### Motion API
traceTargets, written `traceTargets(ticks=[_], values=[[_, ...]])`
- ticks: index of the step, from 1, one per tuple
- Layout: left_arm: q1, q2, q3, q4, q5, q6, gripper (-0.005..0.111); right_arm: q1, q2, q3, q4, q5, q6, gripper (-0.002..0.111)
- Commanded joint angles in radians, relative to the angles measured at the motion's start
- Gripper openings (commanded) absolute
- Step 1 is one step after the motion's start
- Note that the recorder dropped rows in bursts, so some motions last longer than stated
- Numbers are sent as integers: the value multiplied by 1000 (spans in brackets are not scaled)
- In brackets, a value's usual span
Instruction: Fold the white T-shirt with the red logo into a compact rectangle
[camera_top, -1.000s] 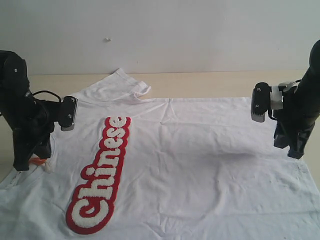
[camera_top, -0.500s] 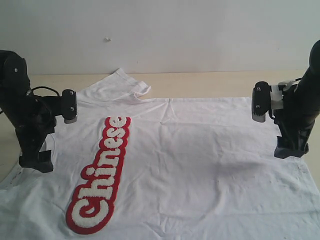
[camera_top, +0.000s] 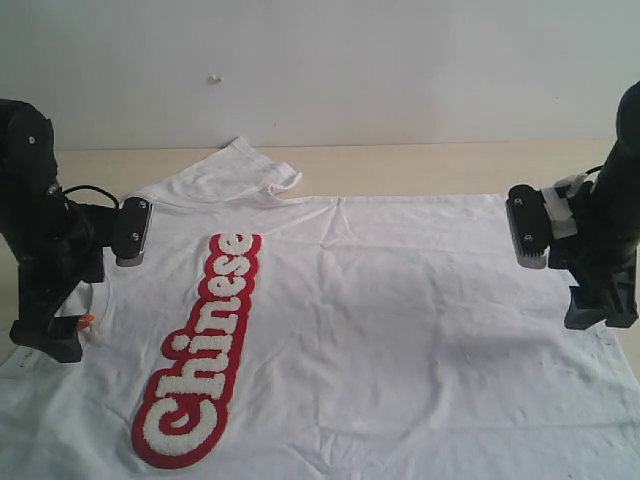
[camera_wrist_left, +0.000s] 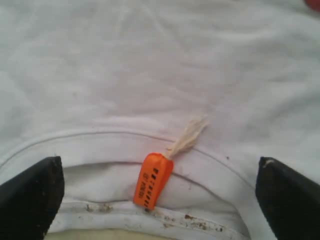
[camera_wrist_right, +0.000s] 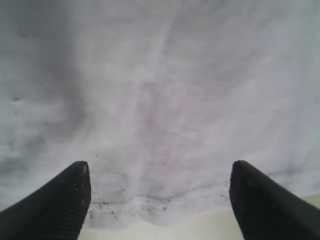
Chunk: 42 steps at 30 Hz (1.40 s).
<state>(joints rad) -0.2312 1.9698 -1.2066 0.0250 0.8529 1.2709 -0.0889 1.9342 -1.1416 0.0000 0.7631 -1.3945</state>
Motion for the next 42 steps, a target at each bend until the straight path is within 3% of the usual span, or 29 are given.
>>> traceTargets(ticks=[1, 12, 14, 20, 23, 31, 38, 42], values=[[2, -3, -6, -2, 10, 7, 105, -5, 44, -3, -8, 36, -11, 72], [2, -3, -6, -2, 19, 7, 105, -5, 103, -3, -8, -5, 10, 70], [2, -3, -6, -2, 21, 7, 105, -5, 115, -3, -8, -5, 10, 60], [2, -3, -6, -4, 25, 7, 105, -5, 170, -3, -8, -13, 12, 14], [2, -3, -6, -4, 25, 7, 105, -5, 179, -3, -8, -15, 17, 0], [2, 21, -6, 1, 19, 19, 105, -5, 179, -3, -8, -17, 56, 0], [2, 88, -6, 39, -138, 31, 105, -5, 179, -3, -8, -17, 61, 0], [2, 114, -6, 41, -124, 41, 103, -5, 179, -3, -8, -17, 61, 0]])
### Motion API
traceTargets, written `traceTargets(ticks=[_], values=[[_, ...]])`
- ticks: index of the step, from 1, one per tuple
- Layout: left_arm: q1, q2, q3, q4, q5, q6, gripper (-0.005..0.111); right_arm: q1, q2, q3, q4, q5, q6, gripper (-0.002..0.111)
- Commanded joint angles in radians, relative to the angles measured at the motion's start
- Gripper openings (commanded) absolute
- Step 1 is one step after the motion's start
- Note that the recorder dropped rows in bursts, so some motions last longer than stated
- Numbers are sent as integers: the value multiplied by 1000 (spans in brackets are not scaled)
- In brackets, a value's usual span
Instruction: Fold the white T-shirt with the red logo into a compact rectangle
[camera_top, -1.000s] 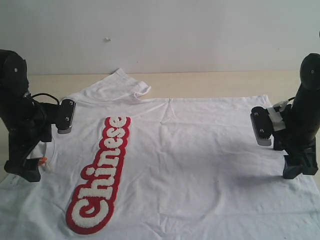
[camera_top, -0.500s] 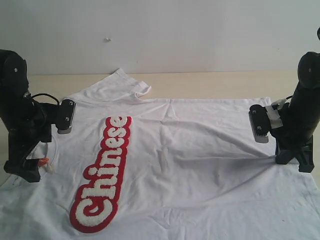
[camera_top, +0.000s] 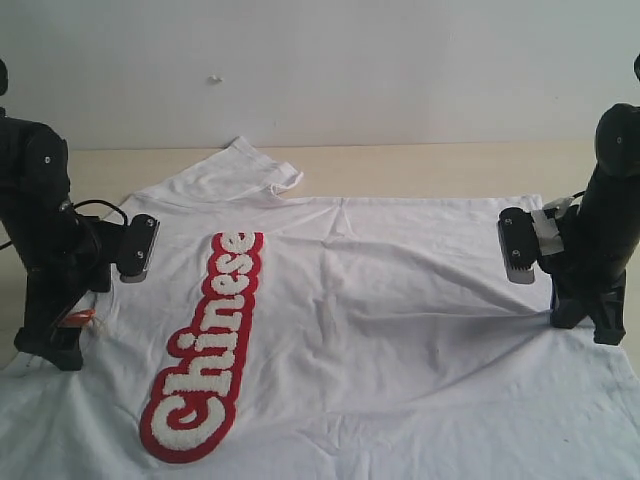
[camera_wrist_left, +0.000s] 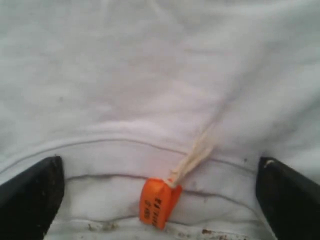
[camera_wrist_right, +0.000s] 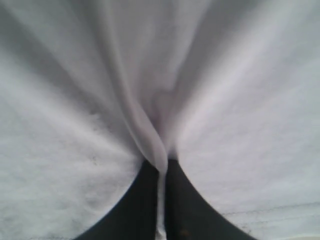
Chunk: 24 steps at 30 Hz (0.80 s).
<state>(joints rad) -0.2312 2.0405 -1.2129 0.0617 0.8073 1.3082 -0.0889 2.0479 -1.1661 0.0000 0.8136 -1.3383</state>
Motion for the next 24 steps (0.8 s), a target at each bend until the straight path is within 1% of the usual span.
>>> traceTargets(ticks=[1, 2, 4, 5, 6, 7, 11, 13, 16, 18, 19, 20, 21, 22, 23, 24], values=[[2, 56, 0, 5, -68, 4, 96, -5, 66, 21, -8, -68, 5, 0], [2, 67, 0, 6, -61, 4, 87, -5, 66, 21, -8, -68, 5, 0], [2, 90, 0, 11, -59, 4, 49, -5, 66, 21, -8, -68, 5, 0], [2, 100, 0, 13, -78, 2, 16, -5, 66, 21, -8, -68, 5, 0], [2, 101, 0, 13, -88, -2, 0, -5, 66, 21, -8, -68, 5, 0], [2, 101, 0, 13, -97, -7, 2, -5, 66, 21, -8, -68, 5, 0], [2, 94, 0, 15, -70, -7, 1, -5, 62, 21, -7, -59, 5, 0], [2, 52, 0, 57, -33, -7, 1, -5, 18, 21, -7, -45, 5, 0], [2, -27, 0, 57, -25, -9, 1, -5, -63, 2, 0, -25, 5, 0], [2, -178, -7, 72, -29, -9, 1, -5, -182, -48, 0, 47, 5, 0], [2, -208, -12, 86, -22, -17, 1, -5, -213, -64, 0, 70, 5, 0], [2, -284, -41, 111, 13, -42, 0, -5, -270, -99, 0, 111, 5, 0], [2, -320, -59, 111, 37, -44, 0, -5, -300, -118, 0, 134, 3, 0], [2, -391, -101, 118, 100, -45, 0, -5, -359, -152, 0, 172, -1, 0], [2, -420, -120, 119, 127, -50, 0, -5, -387, -173, 0, 191, -1, 0], [2, -479, -164, 125, 196, -63, 0, -5, -437, -207, 0, 216, 2, 0]])
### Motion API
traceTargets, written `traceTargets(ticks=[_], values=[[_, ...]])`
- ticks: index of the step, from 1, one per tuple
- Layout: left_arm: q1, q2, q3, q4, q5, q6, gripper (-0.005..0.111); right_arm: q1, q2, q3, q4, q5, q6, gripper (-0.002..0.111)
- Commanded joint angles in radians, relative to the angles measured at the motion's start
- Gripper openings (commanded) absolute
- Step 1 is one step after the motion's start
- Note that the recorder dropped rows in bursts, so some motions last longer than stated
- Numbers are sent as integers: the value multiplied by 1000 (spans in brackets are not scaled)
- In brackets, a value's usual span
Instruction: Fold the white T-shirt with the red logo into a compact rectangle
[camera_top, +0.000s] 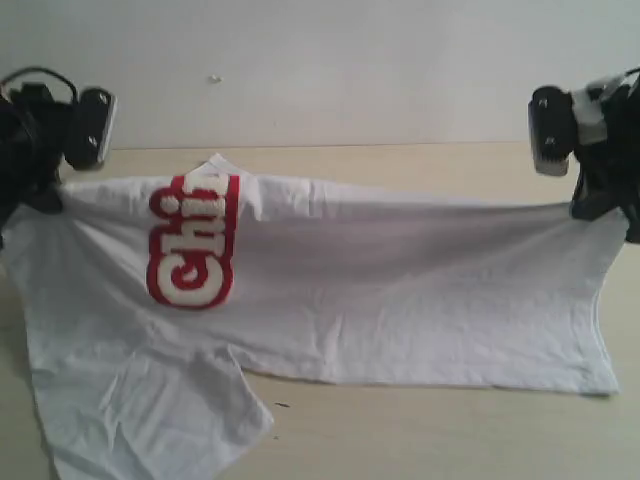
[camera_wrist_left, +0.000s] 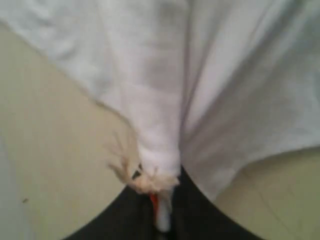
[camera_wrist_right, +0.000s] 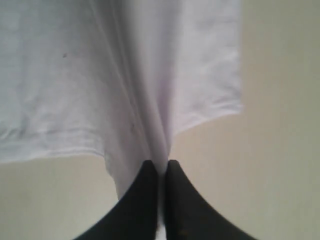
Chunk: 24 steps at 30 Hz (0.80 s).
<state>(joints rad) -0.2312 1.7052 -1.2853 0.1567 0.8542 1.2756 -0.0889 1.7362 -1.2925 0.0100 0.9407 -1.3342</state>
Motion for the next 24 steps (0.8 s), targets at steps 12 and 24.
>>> traceTargets(ticks=[12, 24], values=[[2, -351, -162, 75, 367, -31, 0, -5, -294, -181, 57, 280, -4, 0], [2, -425, -162, -75, 367, -17, 0, -5, -359, -181, 152, 280, 81, 0]])
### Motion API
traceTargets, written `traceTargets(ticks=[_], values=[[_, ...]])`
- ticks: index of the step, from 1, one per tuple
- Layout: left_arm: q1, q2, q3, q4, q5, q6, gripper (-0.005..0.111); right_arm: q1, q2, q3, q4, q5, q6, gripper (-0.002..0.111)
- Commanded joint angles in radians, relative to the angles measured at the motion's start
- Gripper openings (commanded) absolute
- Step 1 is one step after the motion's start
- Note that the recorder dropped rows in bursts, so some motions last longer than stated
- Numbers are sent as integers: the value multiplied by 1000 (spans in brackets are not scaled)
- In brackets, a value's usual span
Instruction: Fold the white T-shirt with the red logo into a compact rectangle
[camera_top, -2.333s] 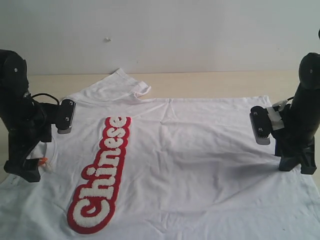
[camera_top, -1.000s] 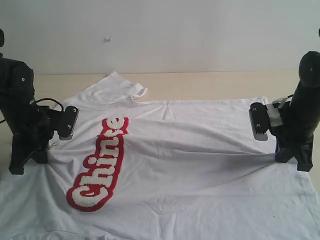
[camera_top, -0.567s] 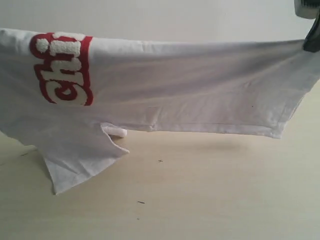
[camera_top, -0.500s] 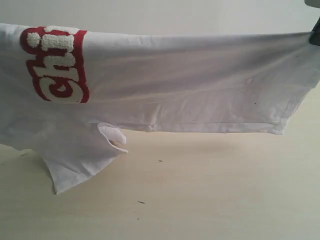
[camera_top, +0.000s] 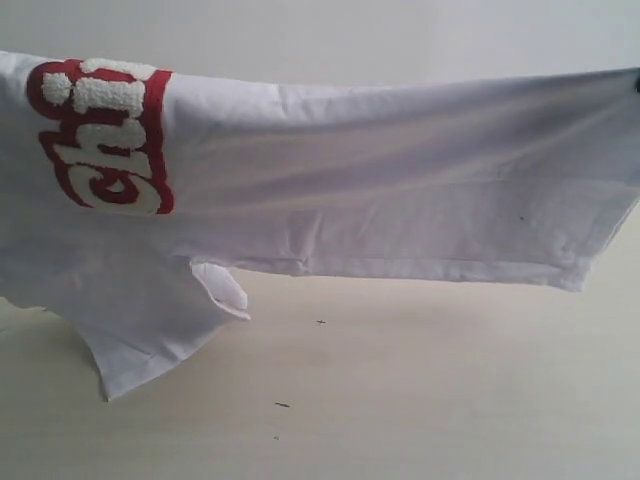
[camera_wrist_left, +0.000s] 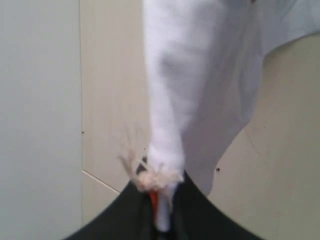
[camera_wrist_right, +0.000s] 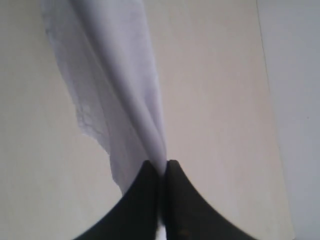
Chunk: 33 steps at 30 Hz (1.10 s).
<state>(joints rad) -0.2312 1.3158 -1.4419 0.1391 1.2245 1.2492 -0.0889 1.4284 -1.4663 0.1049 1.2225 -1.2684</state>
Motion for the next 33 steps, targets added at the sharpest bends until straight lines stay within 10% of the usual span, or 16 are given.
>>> traceTargets(ticks=[1, 11, 25, 33], values=[[2, -45, -6, -68, -3, 9, 0, -5, -64, -7, 68, -1, 15, 0], [-6, -234, 109, -119, -3, -9, 0, -5, -192, 128, 137, -1, 33, 0], [-228, -604, 264, -133, -3, -299, 0, 92, -511, 354, 233, -1, 154, 0], [-243, -611, 355, -98, -3, -341, 0, 136, -565, 484, 98, -1, 198, 0]])
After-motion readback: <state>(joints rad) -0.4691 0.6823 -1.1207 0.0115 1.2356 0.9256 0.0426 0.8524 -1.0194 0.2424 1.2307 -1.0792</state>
